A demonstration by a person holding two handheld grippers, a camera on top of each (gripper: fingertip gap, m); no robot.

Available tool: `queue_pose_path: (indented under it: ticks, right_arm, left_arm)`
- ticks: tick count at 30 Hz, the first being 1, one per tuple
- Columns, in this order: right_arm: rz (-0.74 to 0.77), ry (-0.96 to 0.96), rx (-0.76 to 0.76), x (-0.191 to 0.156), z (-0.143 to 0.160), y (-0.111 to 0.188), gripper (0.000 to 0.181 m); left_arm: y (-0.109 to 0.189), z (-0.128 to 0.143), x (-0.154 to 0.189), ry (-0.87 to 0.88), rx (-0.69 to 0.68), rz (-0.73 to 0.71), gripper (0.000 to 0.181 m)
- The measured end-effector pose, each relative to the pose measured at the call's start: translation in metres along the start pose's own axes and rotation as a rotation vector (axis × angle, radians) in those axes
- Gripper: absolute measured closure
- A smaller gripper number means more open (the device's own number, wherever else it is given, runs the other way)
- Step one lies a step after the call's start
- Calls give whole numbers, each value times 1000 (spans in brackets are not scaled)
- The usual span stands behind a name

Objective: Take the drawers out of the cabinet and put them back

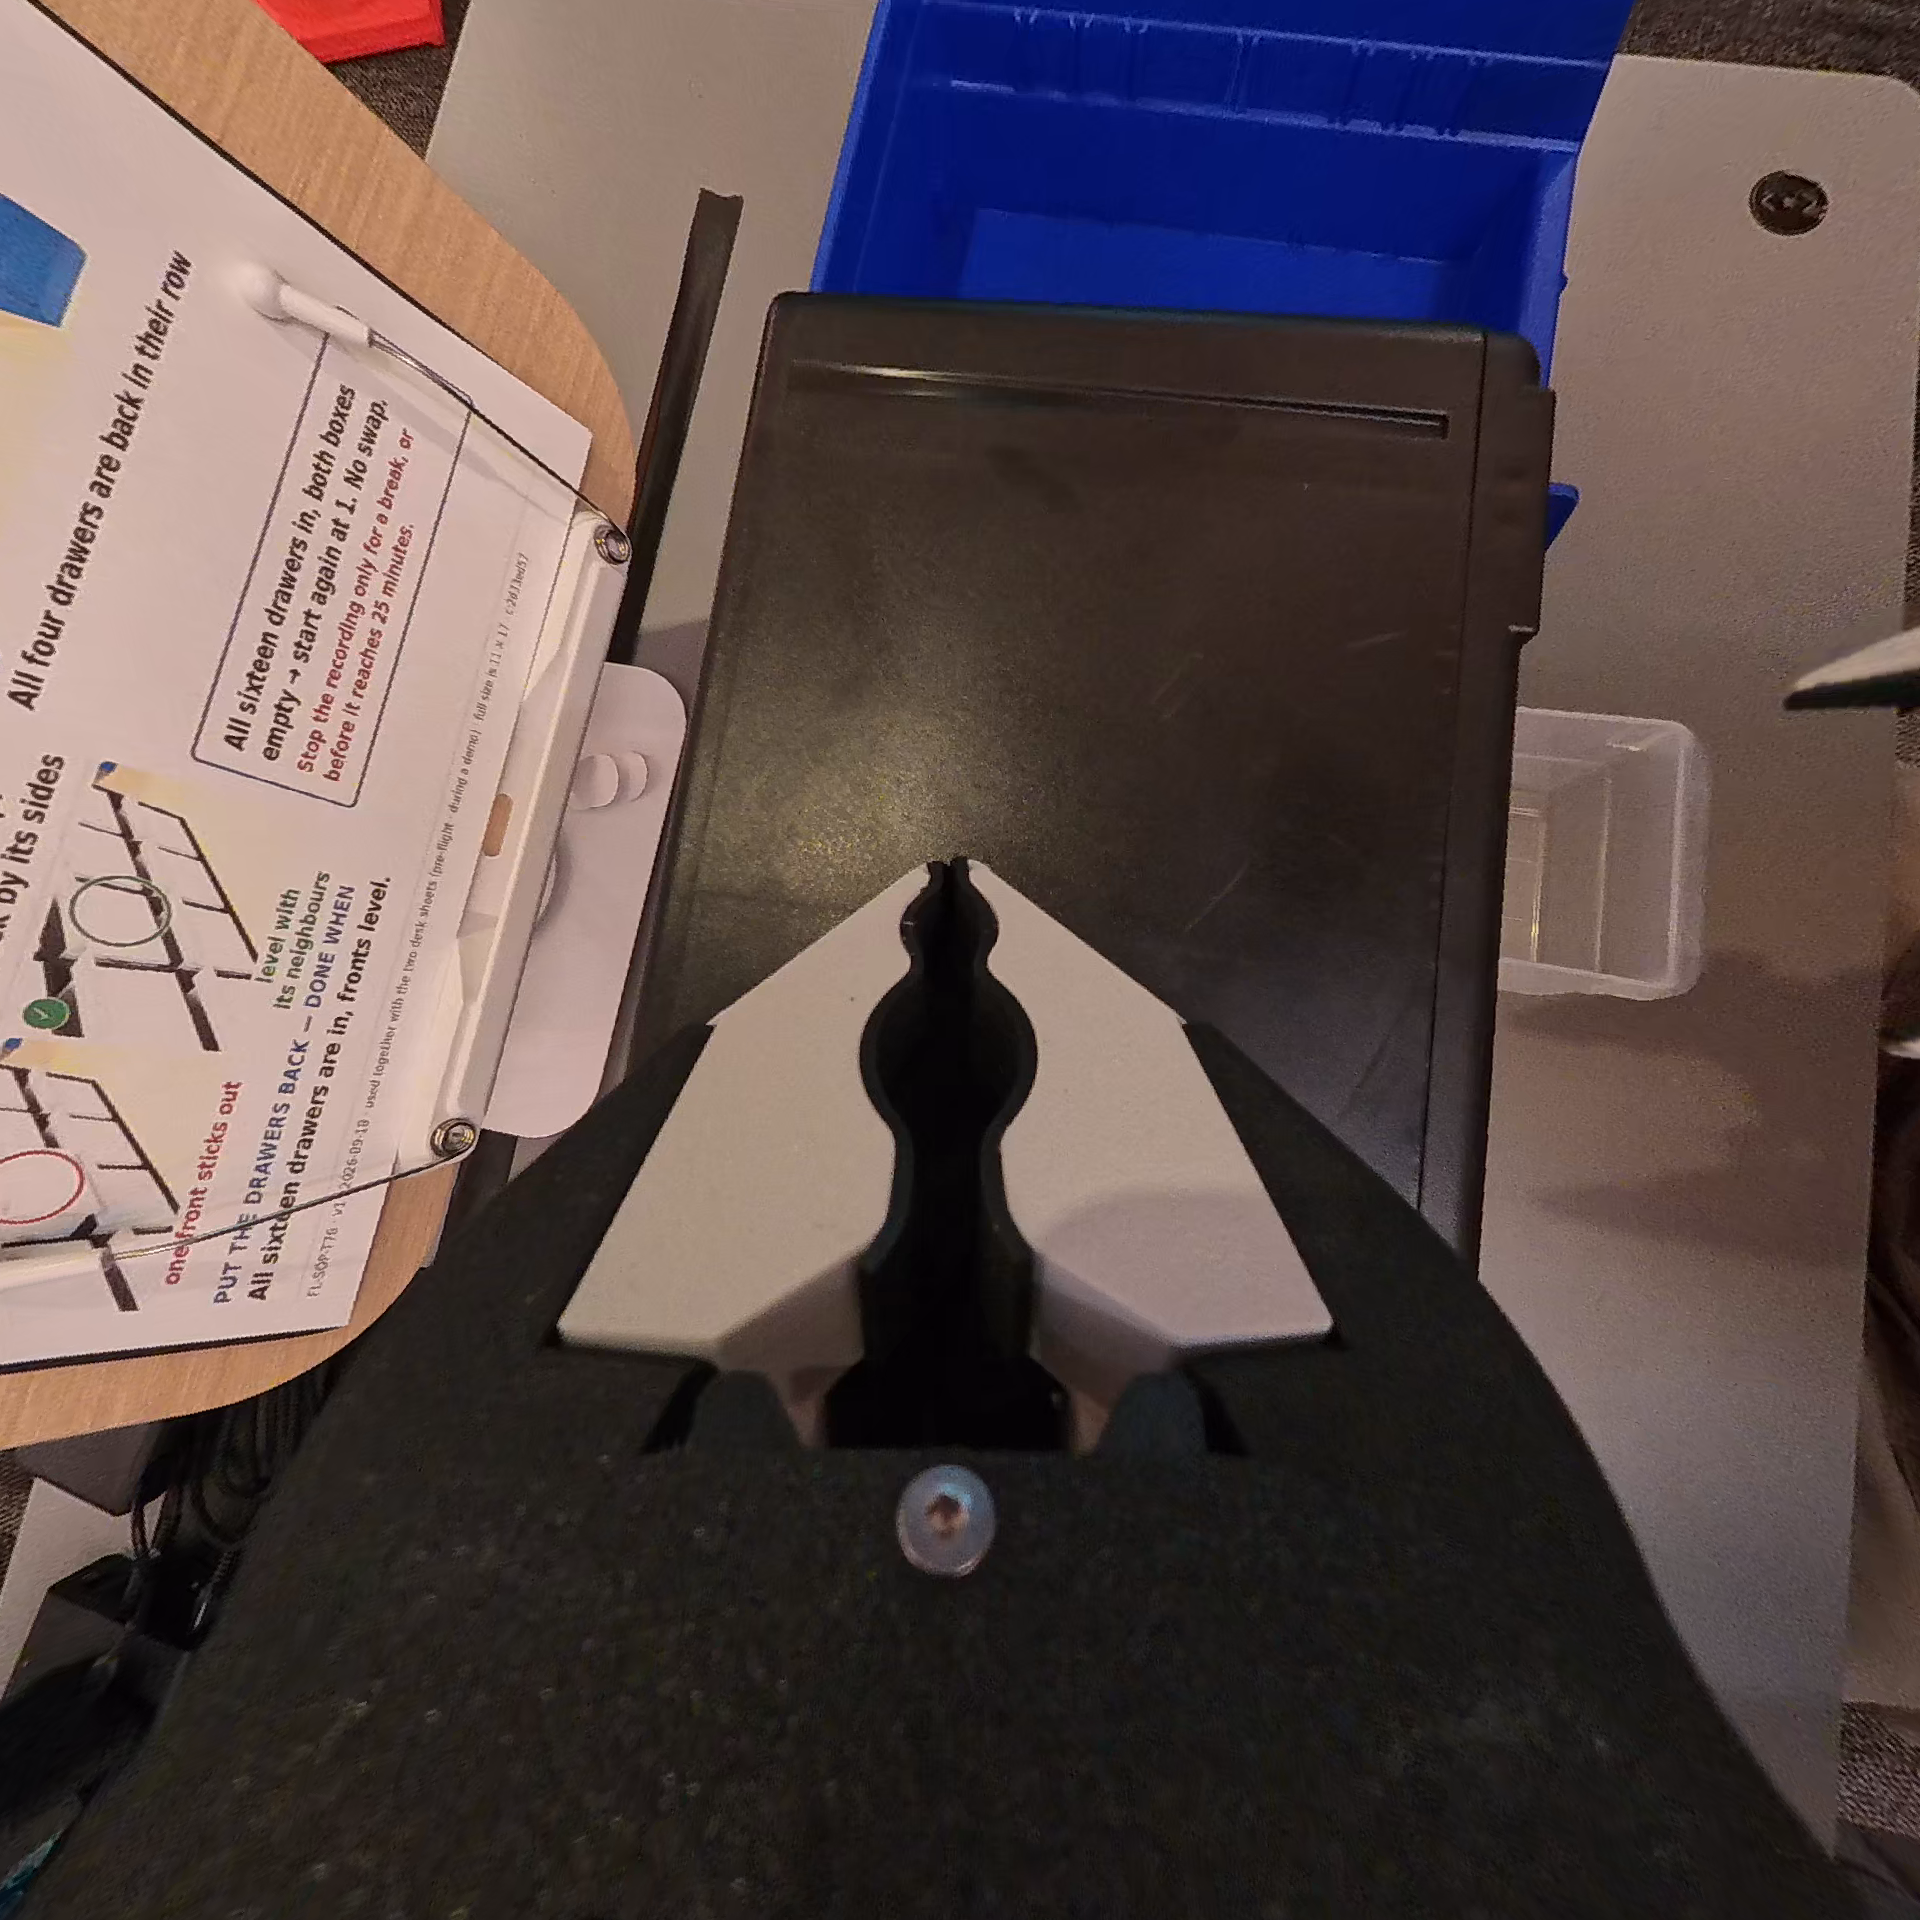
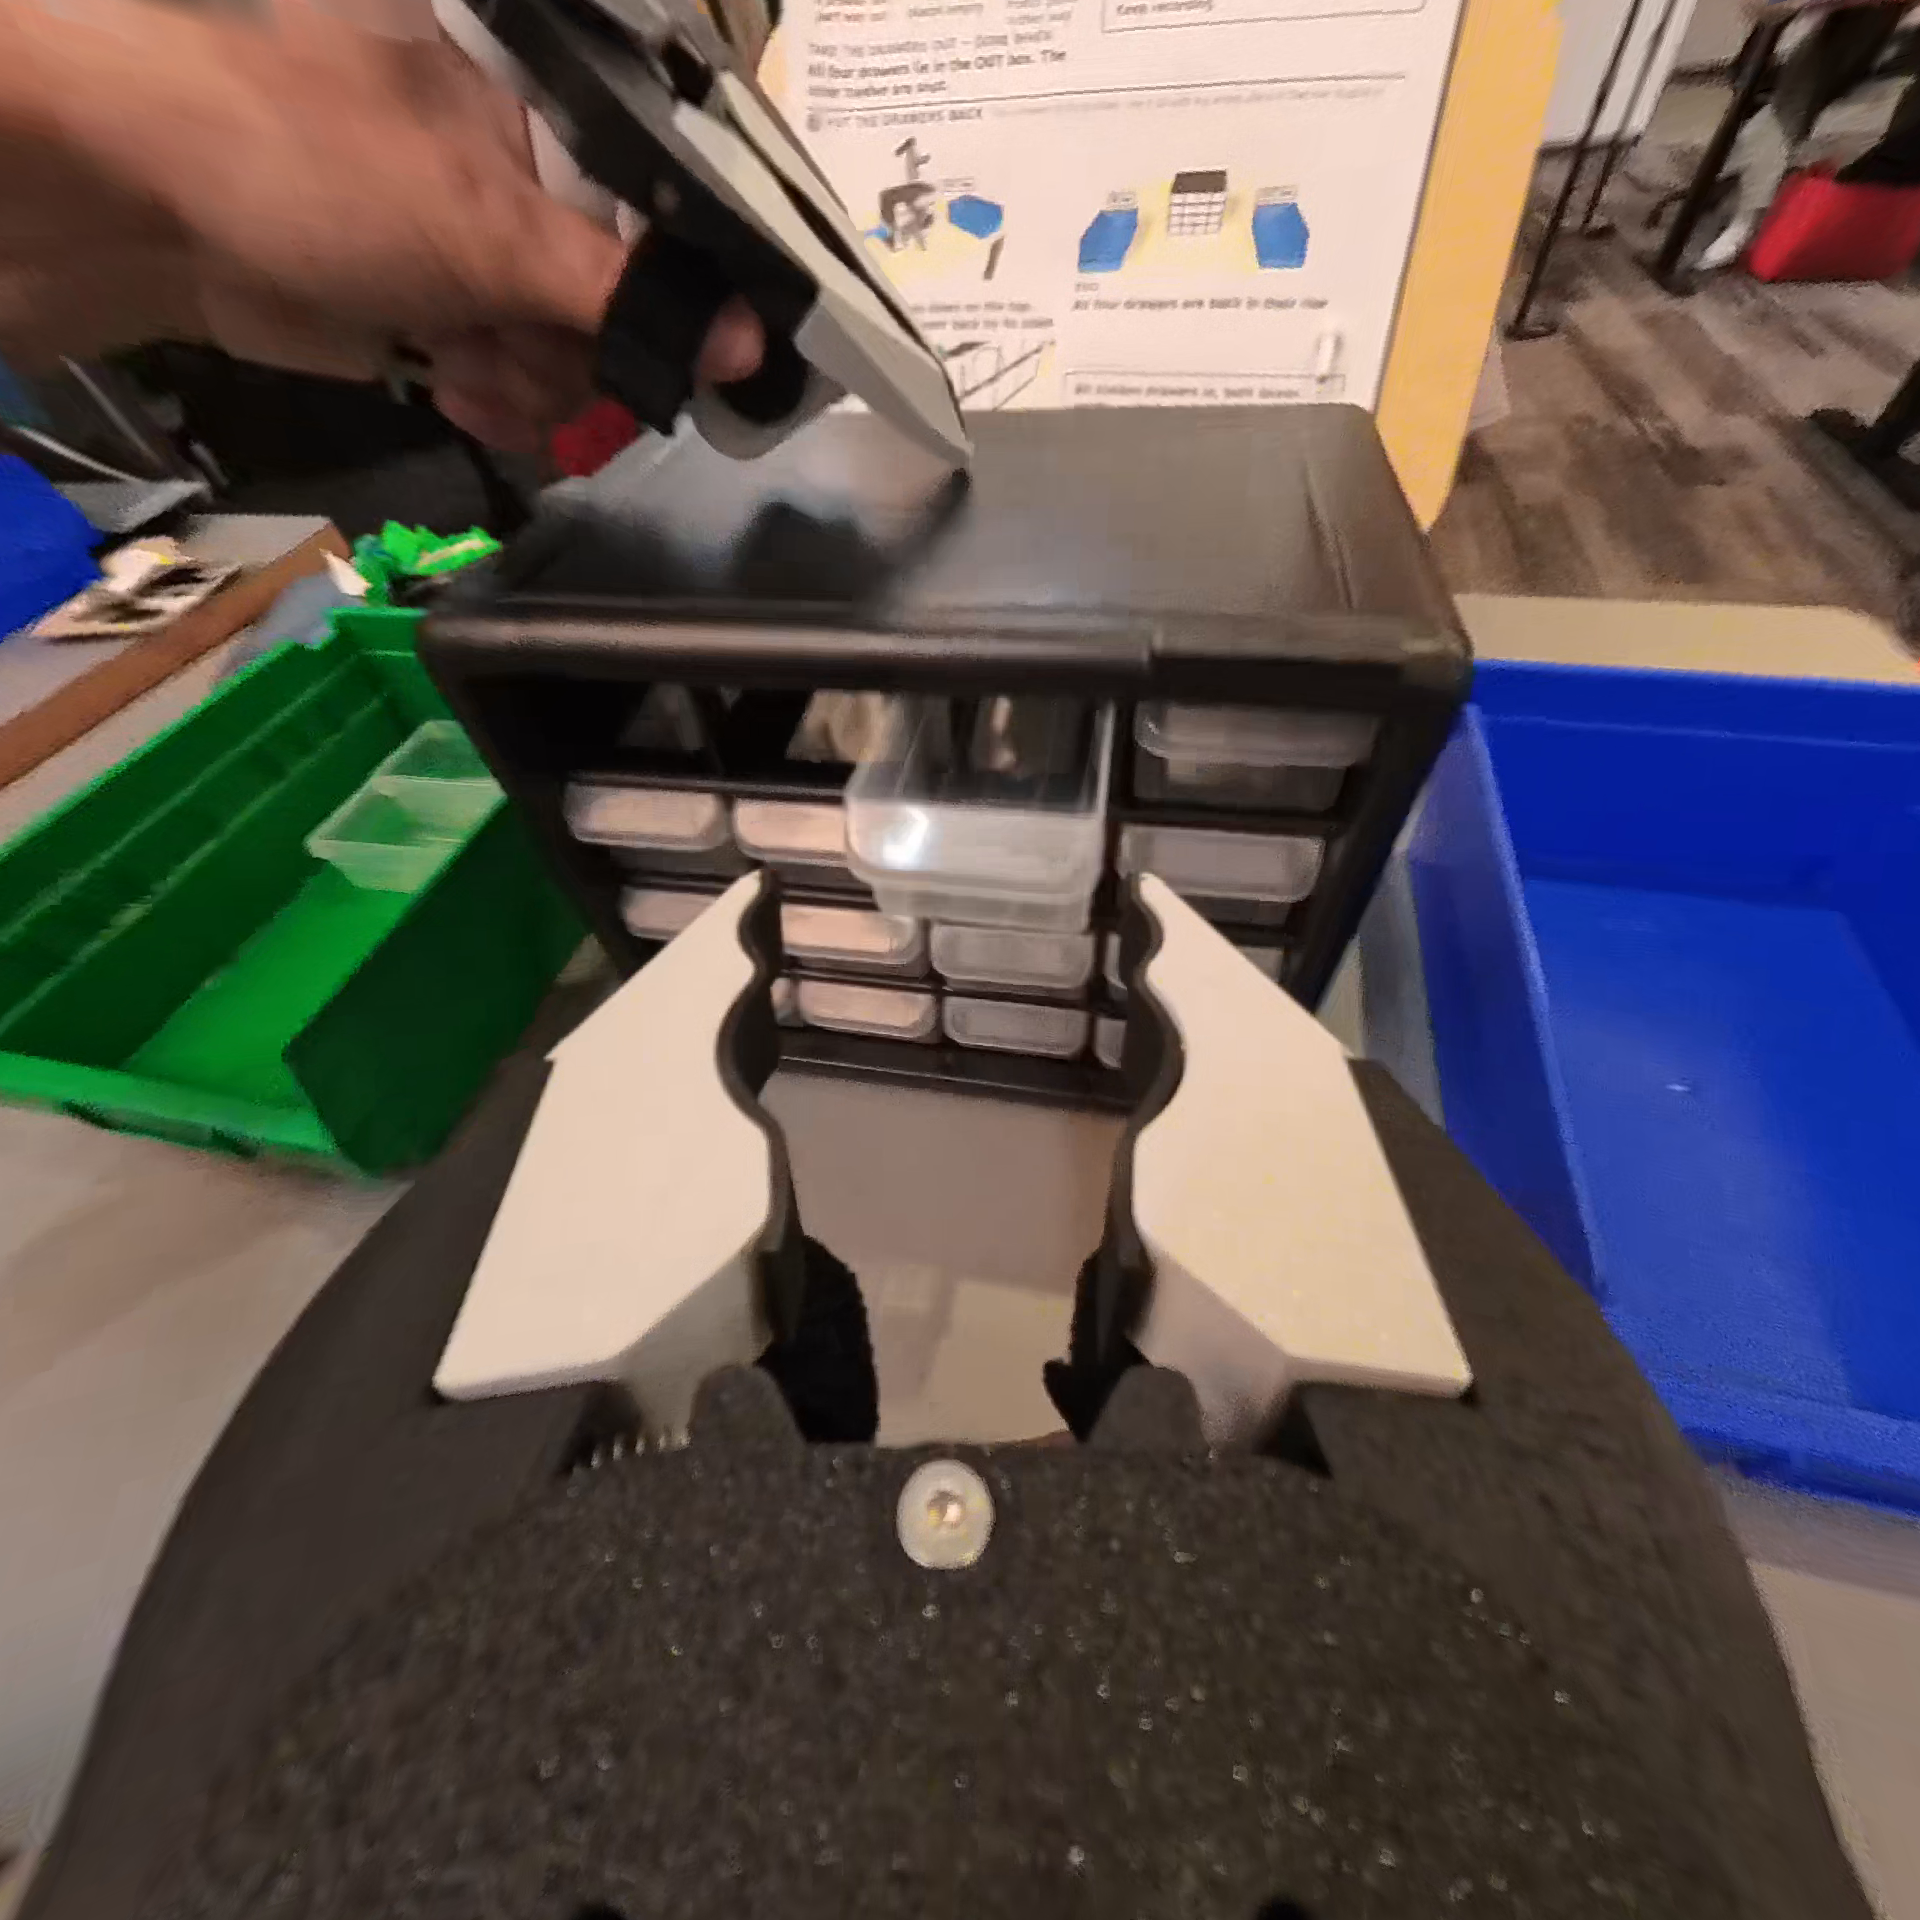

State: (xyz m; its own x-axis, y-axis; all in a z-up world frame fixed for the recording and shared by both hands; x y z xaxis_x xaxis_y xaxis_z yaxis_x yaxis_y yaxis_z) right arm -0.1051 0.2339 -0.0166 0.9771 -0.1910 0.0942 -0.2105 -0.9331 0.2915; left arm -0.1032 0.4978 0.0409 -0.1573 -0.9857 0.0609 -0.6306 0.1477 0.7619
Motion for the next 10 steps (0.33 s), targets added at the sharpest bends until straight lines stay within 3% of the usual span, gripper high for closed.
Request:
queue_pose_path:
  ticks: [4, 6, 10]
  right_arm:
    - [114, 94, 100, -6, 31, -7, 124]
    - [221, 118, 156, -7, 35, -12, 146]
    - [302, 129, 210, -10, 36, -25, 160]
  left_arm:
    - [0, 1, 0, 4, 6, 1, 181]
    - [0, 1, 0, 8, 11, 0, 181]
    - [0, 2, 0, 13, 21, -3, 181]
Point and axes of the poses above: each gripper's, where its closed fingertips meet, y back along the fingers, z out of its underside, x = y × z across the jaws, the point moved 10 cm from there along y, back along the fingers, and after that the axes turned 10 degrees about y, right-handed, at the moved point
